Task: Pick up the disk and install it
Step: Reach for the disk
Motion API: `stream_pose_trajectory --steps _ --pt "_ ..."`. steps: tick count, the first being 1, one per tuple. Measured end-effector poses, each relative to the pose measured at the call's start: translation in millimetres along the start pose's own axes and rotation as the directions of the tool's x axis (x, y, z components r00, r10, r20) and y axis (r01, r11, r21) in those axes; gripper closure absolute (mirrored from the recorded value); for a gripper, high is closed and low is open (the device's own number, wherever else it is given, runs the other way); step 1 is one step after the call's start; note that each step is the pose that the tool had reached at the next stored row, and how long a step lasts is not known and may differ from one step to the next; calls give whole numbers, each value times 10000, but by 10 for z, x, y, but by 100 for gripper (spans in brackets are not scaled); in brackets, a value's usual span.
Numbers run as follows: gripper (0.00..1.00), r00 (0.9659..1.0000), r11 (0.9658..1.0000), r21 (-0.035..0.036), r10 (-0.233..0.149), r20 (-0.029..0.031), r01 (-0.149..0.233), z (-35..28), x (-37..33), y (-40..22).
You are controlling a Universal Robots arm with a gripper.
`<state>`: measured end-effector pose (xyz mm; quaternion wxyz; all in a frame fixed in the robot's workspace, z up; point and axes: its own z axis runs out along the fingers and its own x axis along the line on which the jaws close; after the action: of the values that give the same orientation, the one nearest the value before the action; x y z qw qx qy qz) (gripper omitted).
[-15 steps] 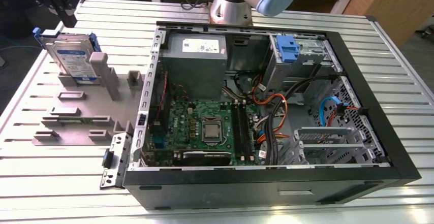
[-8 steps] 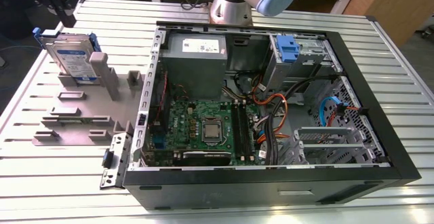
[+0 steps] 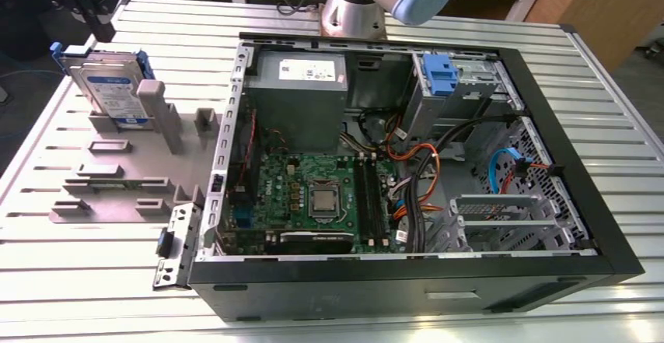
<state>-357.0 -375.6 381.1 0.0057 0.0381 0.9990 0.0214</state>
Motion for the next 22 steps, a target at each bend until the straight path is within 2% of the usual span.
stream_pose_trajectory --steps 22 --pt "89 10000 10000 0 1 0 -1 15 35 -3"
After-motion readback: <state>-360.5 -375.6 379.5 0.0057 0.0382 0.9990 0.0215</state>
